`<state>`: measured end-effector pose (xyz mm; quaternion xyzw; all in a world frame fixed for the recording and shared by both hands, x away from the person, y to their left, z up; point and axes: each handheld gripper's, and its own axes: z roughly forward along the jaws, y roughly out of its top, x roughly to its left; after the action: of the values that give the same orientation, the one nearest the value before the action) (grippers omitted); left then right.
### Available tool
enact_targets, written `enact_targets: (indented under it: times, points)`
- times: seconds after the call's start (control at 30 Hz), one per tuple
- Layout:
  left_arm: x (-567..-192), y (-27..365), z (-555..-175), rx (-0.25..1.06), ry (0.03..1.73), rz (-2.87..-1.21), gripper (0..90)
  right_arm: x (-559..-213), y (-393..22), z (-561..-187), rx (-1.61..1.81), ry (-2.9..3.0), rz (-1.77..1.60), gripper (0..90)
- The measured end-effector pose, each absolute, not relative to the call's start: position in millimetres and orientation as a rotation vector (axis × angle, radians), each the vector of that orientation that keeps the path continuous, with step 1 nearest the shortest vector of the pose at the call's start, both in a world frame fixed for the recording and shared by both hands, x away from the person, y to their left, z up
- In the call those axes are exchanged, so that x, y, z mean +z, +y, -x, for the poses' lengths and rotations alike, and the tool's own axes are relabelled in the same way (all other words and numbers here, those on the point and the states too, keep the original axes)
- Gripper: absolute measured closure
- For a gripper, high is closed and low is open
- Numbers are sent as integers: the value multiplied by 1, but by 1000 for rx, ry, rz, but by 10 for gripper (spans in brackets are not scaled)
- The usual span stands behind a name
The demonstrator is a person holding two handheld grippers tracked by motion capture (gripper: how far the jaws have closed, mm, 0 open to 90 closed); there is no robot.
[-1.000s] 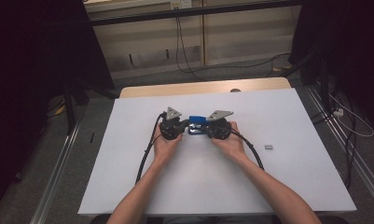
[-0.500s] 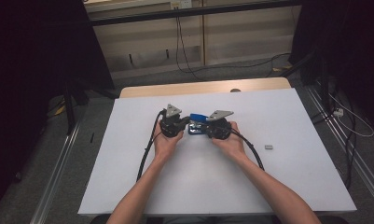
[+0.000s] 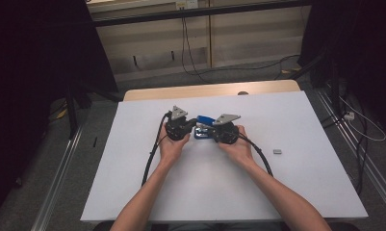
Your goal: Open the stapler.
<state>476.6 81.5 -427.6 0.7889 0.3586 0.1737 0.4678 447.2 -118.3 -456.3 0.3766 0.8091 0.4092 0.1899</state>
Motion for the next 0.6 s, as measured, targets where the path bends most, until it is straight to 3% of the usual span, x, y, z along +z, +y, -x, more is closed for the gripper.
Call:
enact_targets:
  times: [0.6]
  points:
    - [-425, 80, -478, 429, 885, -1932, 900, -453, -114, -444, 1186, 2243, -1055, 900]
